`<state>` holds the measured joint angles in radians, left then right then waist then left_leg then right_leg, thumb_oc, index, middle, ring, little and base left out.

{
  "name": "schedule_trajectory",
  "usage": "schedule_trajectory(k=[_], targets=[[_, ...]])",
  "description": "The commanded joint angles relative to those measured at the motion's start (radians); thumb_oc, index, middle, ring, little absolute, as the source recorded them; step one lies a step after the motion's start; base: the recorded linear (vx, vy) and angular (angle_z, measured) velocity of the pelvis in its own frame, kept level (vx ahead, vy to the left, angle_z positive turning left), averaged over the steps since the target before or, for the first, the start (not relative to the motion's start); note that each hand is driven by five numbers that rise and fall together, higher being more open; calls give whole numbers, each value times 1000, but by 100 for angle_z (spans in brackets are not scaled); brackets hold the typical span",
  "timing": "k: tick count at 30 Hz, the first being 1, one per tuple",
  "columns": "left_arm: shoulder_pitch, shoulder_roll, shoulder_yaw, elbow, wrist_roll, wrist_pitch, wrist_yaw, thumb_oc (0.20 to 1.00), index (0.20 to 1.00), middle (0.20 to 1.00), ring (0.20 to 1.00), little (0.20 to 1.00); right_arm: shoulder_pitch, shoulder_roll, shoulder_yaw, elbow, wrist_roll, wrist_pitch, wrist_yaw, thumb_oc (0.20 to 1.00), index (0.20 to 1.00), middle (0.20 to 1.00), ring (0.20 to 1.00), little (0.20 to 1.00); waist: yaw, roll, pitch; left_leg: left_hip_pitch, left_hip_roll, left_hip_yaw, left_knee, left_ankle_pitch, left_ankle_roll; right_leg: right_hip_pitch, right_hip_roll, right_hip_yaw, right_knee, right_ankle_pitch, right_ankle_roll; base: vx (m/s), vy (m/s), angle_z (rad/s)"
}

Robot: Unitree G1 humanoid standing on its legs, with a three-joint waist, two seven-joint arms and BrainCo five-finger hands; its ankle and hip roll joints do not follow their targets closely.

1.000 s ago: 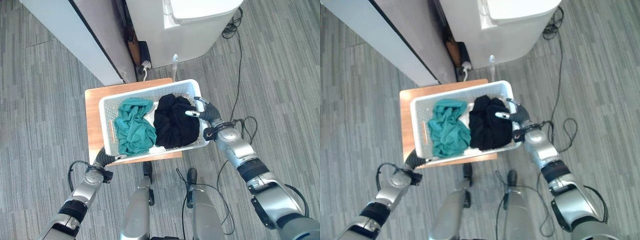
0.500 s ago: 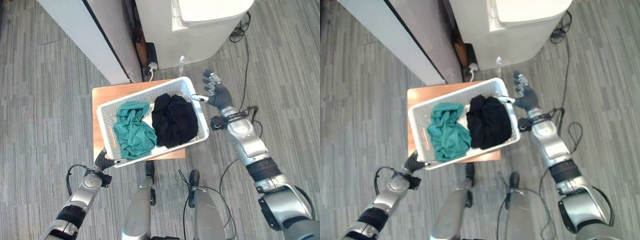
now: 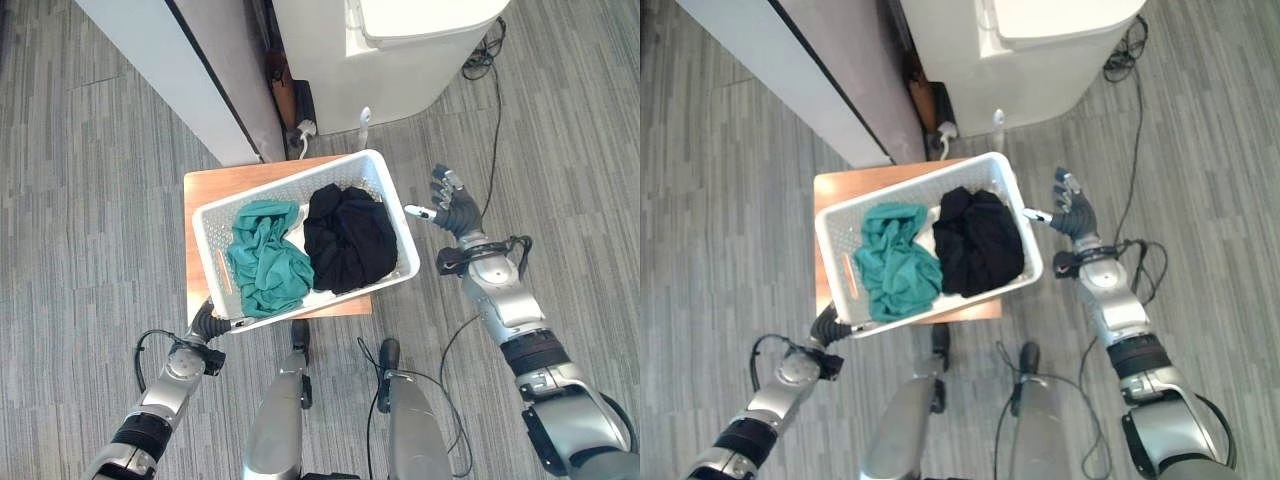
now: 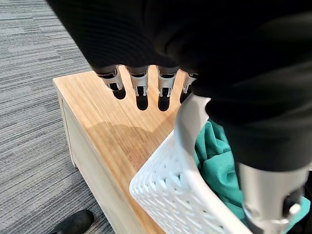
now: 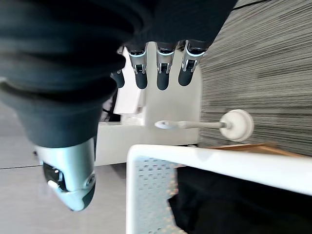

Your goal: Grab the laundry basket,head to the washer,open it,put in the laundry and shut it.

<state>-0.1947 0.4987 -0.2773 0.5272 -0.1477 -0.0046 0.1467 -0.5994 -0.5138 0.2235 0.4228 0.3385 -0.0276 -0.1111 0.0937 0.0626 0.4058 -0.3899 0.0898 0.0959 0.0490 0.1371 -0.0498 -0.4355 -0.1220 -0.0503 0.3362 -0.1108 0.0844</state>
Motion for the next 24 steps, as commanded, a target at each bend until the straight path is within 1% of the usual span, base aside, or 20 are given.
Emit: schedule_trajectory(k=[1, 2, 4, 8, 13, 16, 21, 24], targets=[[27, 1, 7, -7, 2, -30, 6, 1000, 1000, 1000, 1000, 1000, -7, -27, 16, 6, -56, -9, -21, 1000, 1000, 1000, 1000, 1000, -3, -24, -77, -52, 28, -84, 133, -149, -7, 14, -64, -38, -181, 151, 32, 16, -5, 4], [32, 8, 11, -20, -6, -26, 2, 1000, 1000, 1000, 1000, 1000, -33, -49, 37, 22, -96, 26, -15, 1000, 1000, 1000, 1000, 1000, -1, -27, -76, -56, 27, -86, 132, -146, -7, 11, -64, -40, -181, 152, 30, 10, -5, 4], [35, 17, 16, -32, -10, -22, -1, 1000, 1000, 1000, 1000, 1000, -72, -70, 63, 47, -130, 62, -3, 1000, 1000, 1000, 1000, 1000, 1, -30, -73, -59, 26, -88, 130, -144, -7, 10, -64, -41, -182, 153, 29, 0, 0, 0], [37, 43, 26, -73, -12, -10, -20, 1000, 1000, 1000, 1000, 1000, -180, -107, 118, 109, -168, 108, 26, 1000, 1000, 1000, 1000, 1000, 7, -39, -66, -62, 24, -93, 127, -142, -5, 11, -63, -44, -183, 155, 26, 5, -1, 5], [47, 58, 40, -93, -22, 1, -36, 1000, 1000, 1000, 1000, 1000, -264, -111, 163, 162, -182, 134, 49, 1000, 1000, 1000, 1000, 1000, 10, -49, -60, -61, 25, -92, 128, -144, -4, 12, -61, -43, -181, 154, 23, 4, 4, 4], [48, 73, 59, -106, -24, 4, -34, 1000, 1000, 1000, 1000, 1000, -322, -92, 201, 195, -209, 157, 68, 1000, 1000, 1000, 1000, 1000, 14, -61, -59, -58, 26, -93, 127, -148, -5, 15, -57, -43, -180, 153, 21, 0, 0, 0], [22, 76, 78, -106, -15, 8, -14, 1000, 1000, 1000, 1000, 1000, -347, -65, 223, 201, -221, 165, 71, 1000, 1000, 1000, 1000, 1000, 11, -70, -59, -57, 27, -93, 129, -150, -6, 13, -53, -38, -175, 152, 19, 0, 0, 0], [-29, 69, 77, -89, -16, 8, 7, 1000, 1000, 1000, 1000, 1000, -351, -35, 243, 202, -222, 168, 76, 1000, 1000, 1000, 1000, 1000, 6, -76, -57, -55, 28, -94, 129, -150, -7, 13, -51, -37, -172, 149, 16, 0, 0, 0]])
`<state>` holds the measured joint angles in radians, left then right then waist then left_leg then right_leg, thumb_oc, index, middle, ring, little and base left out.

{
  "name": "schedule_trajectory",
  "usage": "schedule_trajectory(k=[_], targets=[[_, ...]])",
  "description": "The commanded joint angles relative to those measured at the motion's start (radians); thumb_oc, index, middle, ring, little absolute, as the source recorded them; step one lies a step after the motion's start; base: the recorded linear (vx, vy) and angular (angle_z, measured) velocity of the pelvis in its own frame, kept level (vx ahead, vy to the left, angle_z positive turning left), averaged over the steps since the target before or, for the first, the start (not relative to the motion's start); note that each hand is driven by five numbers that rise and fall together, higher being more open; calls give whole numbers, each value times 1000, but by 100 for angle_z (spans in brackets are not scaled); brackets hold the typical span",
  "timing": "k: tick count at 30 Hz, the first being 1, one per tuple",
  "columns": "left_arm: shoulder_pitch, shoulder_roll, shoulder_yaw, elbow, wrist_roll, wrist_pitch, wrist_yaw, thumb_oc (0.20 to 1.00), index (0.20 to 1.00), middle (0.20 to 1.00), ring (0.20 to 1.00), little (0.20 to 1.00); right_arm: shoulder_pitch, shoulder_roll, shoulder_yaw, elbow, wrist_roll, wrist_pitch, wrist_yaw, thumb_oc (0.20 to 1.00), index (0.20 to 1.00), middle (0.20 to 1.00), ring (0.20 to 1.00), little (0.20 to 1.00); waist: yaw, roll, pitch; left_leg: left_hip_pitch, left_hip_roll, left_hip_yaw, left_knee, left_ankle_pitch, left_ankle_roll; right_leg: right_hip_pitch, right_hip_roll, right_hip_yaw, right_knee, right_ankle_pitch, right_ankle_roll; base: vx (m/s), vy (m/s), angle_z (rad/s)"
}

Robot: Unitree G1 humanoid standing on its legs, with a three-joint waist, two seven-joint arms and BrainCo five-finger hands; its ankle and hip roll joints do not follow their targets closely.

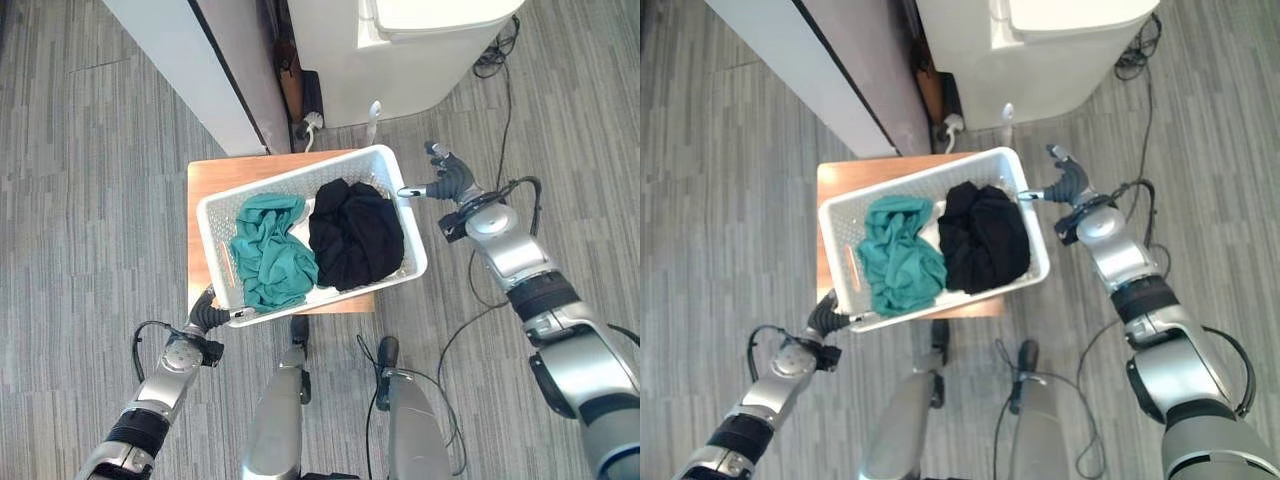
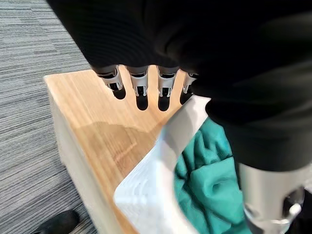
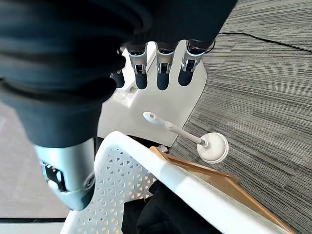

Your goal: Grab the laundry basket,head to the washer,open it,put in the laundry and shut it.

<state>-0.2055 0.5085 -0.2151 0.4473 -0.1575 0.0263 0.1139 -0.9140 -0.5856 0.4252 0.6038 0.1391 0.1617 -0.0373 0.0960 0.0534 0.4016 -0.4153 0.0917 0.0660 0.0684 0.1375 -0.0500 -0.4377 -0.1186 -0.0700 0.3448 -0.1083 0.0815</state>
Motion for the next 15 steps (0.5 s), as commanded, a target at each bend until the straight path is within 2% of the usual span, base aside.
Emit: schedule_trajectory(k=[1, 6, 15], targets=[[-31, 54, 11, 1, -11, -24, 44, 1000, 1000, 1000, 1000, 1000, -37, 42, 45, 21, -21, -23, 0, 1000, 1000, 1000, 1000, 1000, 2, -68, -53, -30, 26, -64, 110, -150, -7, 14, -54, -17, -179, 146, 19, 0, 0, 0], [-96, 9, -40, 109, -44, -17, 61, 1000, 1000, 1000, 1000, 1000, -21, 92, 64, 12, 44, -32, -2, 1000, 1000, 1000, 1000, 1000, -9, -72, -53, -31, 26, -61, 115, -150, -8, 2, -53, -10, -170, 147, 17, 0, 0, 0], [-213, -44, -111, 260, -67, -6, 83, 1000, 1000, 1000, 1000, 1000, -24, 105, 116, -4, 96, -24, 9, 1000, 1000, 1000, 1000, 1000, -32, -80, -44, -45, 32, -58, 124, -142, -13, -16, -49, -9, -163, 151, 15, 0, 0, 0]])
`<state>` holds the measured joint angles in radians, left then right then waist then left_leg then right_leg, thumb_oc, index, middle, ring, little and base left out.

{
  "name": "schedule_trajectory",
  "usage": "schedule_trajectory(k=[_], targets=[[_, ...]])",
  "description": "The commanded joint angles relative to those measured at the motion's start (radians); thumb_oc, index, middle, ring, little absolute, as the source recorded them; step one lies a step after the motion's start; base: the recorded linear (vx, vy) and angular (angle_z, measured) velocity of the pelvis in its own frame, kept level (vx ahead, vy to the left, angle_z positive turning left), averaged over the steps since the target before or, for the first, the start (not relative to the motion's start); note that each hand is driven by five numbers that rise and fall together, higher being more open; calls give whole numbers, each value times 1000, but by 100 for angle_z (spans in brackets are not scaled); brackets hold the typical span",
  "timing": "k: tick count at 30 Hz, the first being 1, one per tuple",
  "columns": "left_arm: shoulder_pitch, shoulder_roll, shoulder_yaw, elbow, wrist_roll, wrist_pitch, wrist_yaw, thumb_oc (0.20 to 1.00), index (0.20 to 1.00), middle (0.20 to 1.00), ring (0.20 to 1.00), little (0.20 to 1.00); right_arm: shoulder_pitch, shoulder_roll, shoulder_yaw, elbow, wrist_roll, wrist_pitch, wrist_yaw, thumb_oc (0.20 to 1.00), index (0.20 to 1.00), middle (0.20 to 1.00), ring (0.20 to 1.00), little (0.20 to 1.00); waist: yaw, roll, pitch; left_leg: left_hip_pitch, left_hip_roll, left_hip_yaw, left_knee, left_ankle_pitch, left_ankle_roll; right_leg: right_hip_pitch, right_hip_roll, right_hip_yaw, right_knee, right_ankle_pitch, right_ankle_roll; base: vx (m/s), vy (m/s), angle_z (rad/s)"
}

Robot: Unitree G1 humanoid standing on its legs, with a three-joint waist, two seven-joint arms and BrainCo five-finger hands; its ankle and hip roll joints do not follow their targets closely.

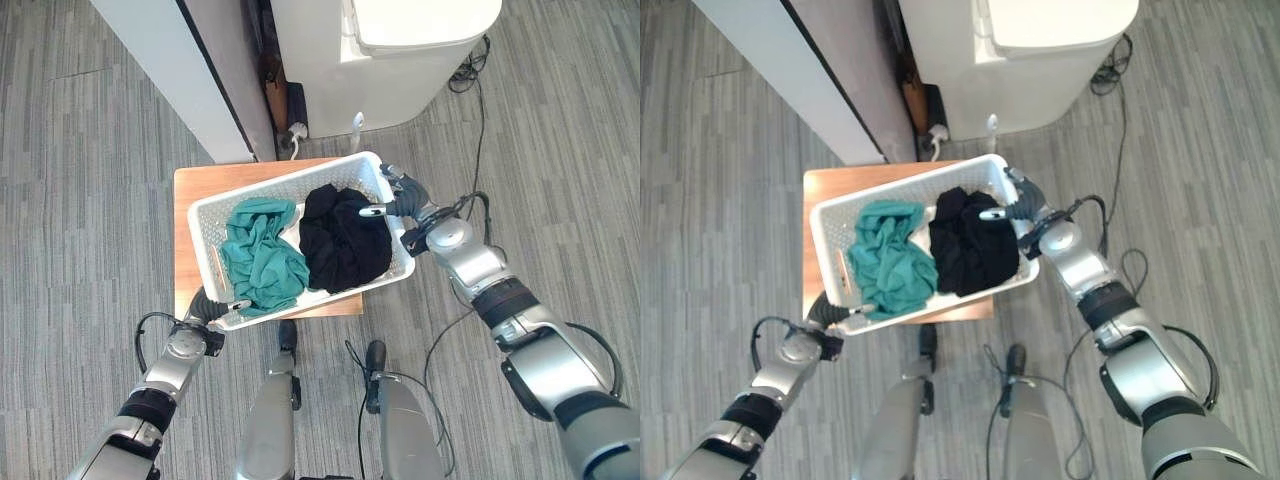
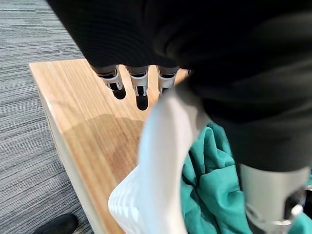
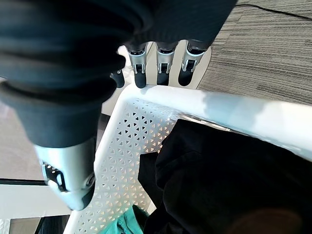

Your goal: Grab the laundry basket,head to the washer,open it,put in the laundry and shut it.

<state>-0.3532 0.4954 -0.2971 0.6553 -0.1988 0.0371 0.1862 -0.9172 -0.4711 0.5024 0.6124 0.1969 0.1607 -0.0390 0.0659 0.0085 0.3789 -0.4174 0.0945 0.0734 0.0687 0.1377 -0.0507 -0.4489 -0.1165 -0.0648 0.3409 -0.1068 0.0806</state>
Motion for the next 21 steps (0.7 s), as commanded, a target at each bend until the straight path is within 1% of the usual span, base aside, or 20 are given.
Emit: schedule_trajectory(k=[1, 12, 13, 14, 15, 17, 18, 21], targets=[[-72, -31, -33, 58, -28, -18, 11, 1000, 1000, 1000, 1000, 1000, -17, -11, 40, -16, 42, -24, 12, 1000, 1000, 1000, 1000, 1000, -4, -35, -22, -43, 29, -65, 123, -141, -12, -5, -51, -14, -159, 148, 15, 4, -1, -4], [-128, -4, -33, 102, -5, -13, 21, 1000, 1000, 1000, 1000, 1000, -20, -63, 24, -25, 49, -25, 11, 1000, 1000, 1000, 1000, 1000, -18, -35, -13, -43, 31, -60, 129, -148, -14, -19, -49, -7, -148, 148, 19, 0, 3, -1], [-145, -6, -31, 123, -2, -12, 29, 1000, 1000, 1000, 1000, 1000, -11, -73, -1, -44, 53, -35, -8, 1000, 1000, 1000, 1000, 1000, -24, -33, -11, -45, 31, -57, 133, -150, -13, -23, -50, -6, -146, 148, 20, 3, 7, -5], [-145, -6, -32, 123, -2, -13, 29, 1000, 1000, 1000, 1000, 1000, -11, -74, -1, -44, 53, -34, -8, 1000, 1000, 1000, 1000, 1000, -24, -33, -11, -45, 31, -57, 133, -150, -13, -23, -50, -6, -146, 148, 20, 10, 16, -6], [-153, -6, -29, 137, 9, -11, 39, 1000, 1000, 1000, 1000, 1000, 2, -87, -42, -71, 57, -48, -41, 1000, 1000, 1000, 1000, 1000, -27, -30, -11, -49, 31, -56, 135, -152, -12, -27, -50, -3, -143, 148, 21, 12, 16, -8], [-178, -9, -37, 175, 21, -11, 51, 1000, 1000, 1000, 1000, 1000, 11, -102, -86, -77, 69, -67, -80, 1000, 1000, 1000, 1000, 1000, -32, -28, -11, -53, 29, -56, 140, -156, -11, -32, -50, -3, -141, 147, 22, 9, 14, -8], [-179, -9, -37, 176, 21, -11, 51, 1000, 1000, 1000, 1000, 1000, 12, -103, -87, -78, 69, -67, -80, 1000, 1000, 1000, 1000, 1000, -31, -28, -11, -53, 29, -56, 141, -156, -11, -32, -50, -3, -141, 147, 22, 1, 3, -3], [-214, -18, -46, 249, 3, -18, 59, 1000, 1000, 1000, 1000, 1000, -5, -124, -114, -45, 85, -77, -105, 1000, 1000, 1000, 1000, 1000, -35, -26, -10, -63, 29, -56, 152, -161, -9, -41, -51, 0, -135, 147, 22, 0, 0, 0]])
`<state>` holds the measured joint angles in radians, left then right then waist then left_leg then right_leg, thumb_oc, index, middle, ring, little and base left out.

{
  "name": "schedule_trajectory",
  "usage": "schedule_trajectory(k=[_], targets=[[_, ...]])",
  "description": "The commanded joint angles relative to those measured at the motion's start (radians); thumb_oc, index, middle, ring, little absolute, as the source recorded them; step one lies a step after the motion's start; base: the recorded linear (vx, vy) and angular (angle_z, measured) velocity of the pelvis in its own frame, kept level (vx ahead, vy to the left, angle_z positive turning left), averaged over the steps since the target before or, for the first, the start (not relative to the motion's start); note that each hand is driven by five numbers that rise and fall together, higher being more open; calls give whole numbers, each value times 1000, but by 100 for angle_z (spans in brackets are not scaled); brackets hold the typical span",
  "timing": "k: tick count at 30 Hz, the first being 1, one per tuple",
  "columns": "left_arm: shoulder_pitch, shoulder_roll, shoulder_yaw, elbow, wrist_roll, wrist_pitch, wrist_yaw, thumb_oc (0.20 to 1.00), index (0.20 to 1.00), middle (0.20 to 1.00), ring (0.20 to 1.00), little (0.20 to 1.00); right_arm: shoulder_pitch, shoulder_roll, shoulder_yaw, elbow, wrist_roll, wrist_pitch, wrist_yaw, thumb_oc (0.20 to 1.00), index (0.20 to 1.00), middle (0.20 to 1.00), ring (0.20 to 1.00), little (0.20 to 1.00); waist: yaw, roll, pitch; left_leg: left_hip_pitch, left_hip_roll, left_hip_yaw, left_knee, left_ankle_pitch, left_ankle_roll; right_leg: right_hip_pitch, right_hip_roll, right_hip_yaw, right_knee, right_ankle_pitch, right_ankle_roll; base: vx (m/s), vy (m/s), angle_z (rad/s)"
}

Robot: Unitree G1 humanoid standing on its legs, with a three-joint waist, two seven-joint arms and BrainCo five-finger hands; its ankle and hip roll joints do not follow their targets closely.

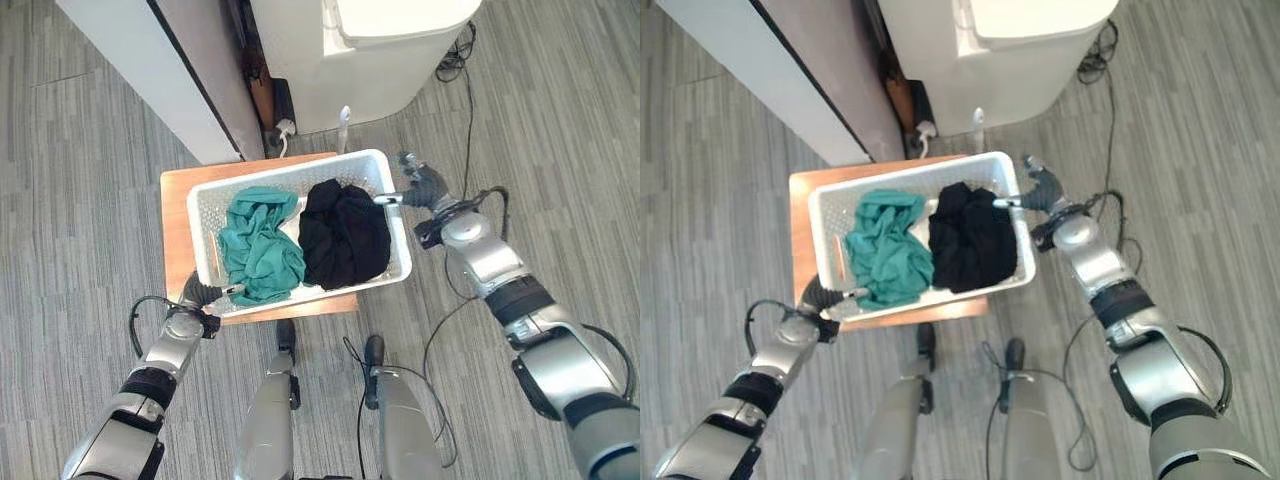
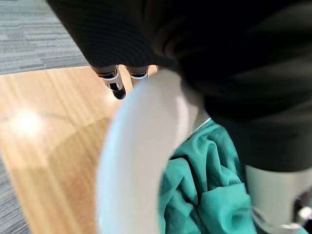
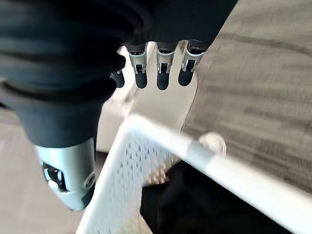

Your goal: Grab the laundry basket,head to the washer,open it,put in the laundry and shut it.

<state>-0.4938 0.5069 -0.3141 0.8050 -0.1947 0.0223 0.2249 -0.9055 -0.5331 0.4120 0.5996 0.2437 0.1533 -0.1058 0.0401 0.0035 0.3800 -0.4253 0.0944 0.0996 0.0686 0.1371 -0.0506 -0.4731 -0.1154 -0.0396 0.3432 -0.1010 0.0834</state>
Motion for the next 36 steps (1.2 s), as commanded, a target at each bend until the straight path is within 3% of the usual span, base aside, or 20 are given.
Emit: schedule_trajectory(k=[1, 8, 19, 26, 36], targets=[[-75, -32, -32, 105, -5, -5, 18, 1000, 1000, 1000, 1000, 1000, -22, -65, -21, -23, 40, -70, -36, 1000, 1000, 1000, 1000, 1000, -9, -20, -10, -57, 28, -83, 155, -161, -9, -19, -52, -25, -136, 142, 19, 0, 0, 0], [-42, -57, -45, 137, -43, -10, -10, 1000, 1000, 1000, 1000, 1000, -22, -53, 4, -7, 75, -71, 0, 1000, 1000, 1000, 1000, 1000, -13, -16, -7, -74, 28, -78, 166, -161, -8, -36, -53, -18, -137, 151, 19, 1, 1, -1], [-30, -76, -61, 135, -45, -6, -32, 1000, 1000, 1000, 1000, 1000, -26, 1, 122, 130, -45, -2, 96, 1000, 1000, 1000, 1000, 1000, -12, -18, -6, -98, 26, -87, 182, -162, -7, -45, -51, -23, -135, 154, 11, 0, 0, 0], [-46, -44, -67, 90, -40, 6, -38, 1000, 1000, 1000, 1000, 1000, -154, 86, 192, 378, -122, 50, 135, 1000, 1000, 1000, 1000, 1000, -6, -24, 3, -98, 26, -89, 183, -157, -10, -44, -47, -25, -130, 154, 7, -1, 1, 1], [-24, 27, -37, -50, -28, 11, -21, 1000, 1000, 1000, 1000, 1000, -236, 159, 205, 478, -106, 55, 132, 1000, 1000, 1000, 1000, 1000, 7, -22, 5, -84, 23, -86, 185, -161, -11, -31, -43, -22, -119, 149, 6, 0, 0, 0]])
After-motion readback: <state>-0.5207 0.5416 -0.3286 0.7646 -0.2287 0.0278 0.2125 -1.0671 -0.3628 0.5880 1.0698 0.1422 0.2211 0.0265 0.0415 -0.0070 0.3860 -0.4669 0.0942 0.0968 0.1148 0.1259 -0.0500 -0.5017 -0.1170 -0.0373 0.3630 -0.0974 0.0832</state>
